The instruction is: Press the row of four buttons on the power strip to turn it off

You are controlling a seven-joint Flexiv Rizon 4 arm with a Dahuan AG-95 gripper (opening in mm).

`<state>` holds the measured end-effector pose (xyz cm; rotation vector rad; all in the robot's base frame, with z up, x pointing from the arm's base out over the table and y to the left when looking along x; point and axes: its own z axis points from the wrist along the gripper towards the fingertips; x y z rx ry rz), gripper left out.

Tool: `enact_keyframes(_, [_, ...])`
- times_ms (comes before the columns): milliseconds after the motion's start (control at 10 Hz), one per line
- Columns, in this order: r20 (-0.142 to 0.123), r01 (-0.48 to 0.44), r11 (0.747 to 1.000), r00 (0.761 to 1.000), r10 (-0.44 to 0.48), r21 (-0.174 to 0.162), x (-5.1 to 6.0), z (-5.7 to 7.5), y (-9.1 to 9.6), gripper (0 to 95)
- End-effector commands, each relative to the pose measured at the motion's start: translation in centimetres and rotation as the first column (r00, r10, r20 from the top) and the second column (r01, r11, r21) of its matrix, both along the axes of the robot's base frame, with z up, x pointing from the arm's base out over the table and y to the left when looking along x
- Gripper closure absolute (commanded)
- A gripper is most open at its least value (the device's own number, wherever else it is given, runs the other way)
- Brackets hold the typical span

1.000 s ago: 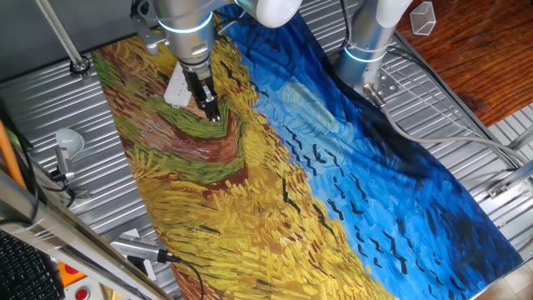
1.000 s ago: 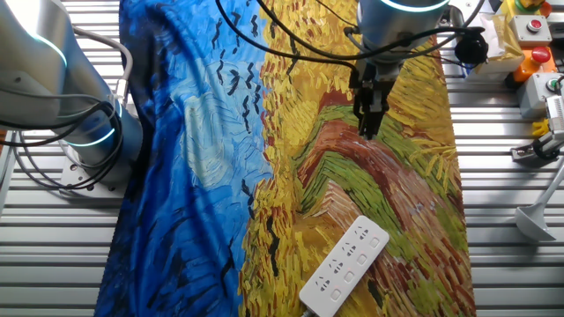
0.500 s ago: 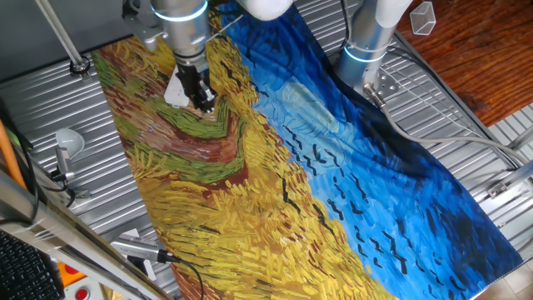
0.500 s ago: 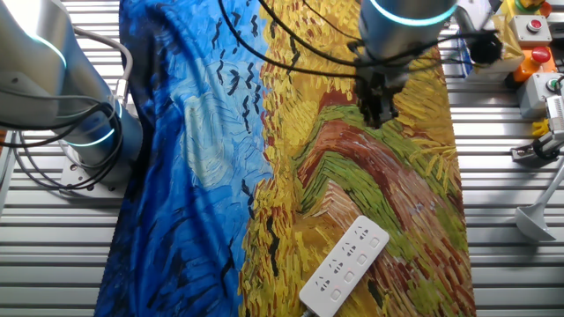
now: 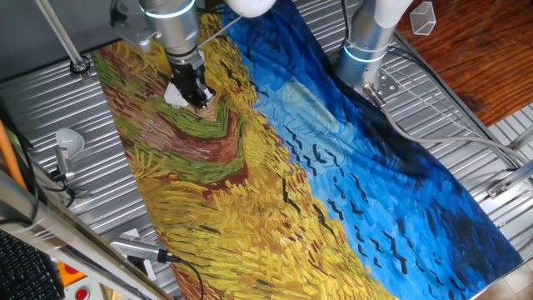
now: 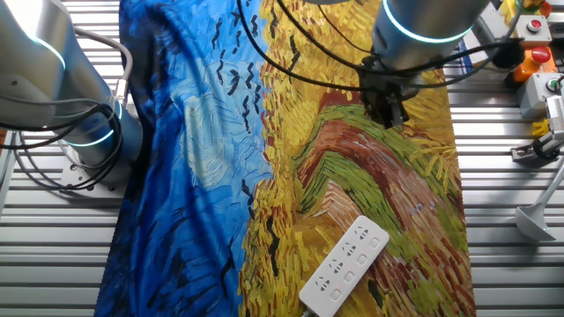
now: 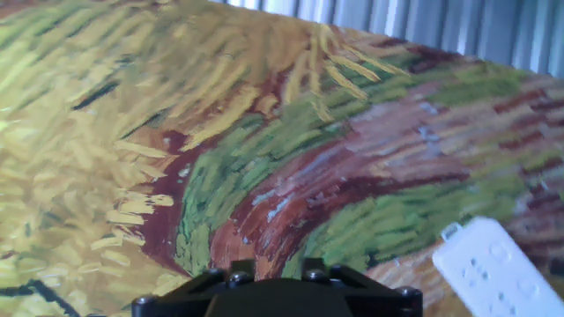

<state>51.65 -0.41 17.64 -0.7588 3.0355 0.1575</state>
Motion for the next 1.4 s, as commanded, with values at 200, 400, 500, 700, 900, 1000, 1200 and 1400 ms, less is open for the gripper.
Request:
enact_keyframes(200, [-0.012,-0.207,0.974,0.978,0.207,-0.095,-0.1,-0.2,-0.6,95.0])
enact_keyframes(400, [-0.013,-0.235,0.967,0.972,0.235,-0.094,-0.3,-0.6,-1.7,95.0])
enact_keyframes(500, [-0.013,-0.243,0.965,0.97,0.243,-0.094,-0.4,-0.7,-2.0,95.0])
enact_keyframes(700, [-0.005,-0.28,0.956,0.96,0.281,-0.088,-0.9,-1.7,-3.8,95.0])
enact_keyframes(900, [-0.002,-0.295,0.952,0.955,0.296,-0.087,-1.1,-2.8,-5.0,95.0])
enact_keyframes(1000, [0.003,-0.299,0.951,0.954,0.3,-0.085,-1.1,-3.1,-5.6,95.0])
enact_keyframes(1200, [0.007,-0.347,0.934,0.937,0.349,-0.081,-1.1,-3.7,-7.3,95.0])
enact_keyframes(1400, [0.009,-0.364,0.928,0.931,0.366,-0.077,-1.2,-4.2,-9.4,95.0])
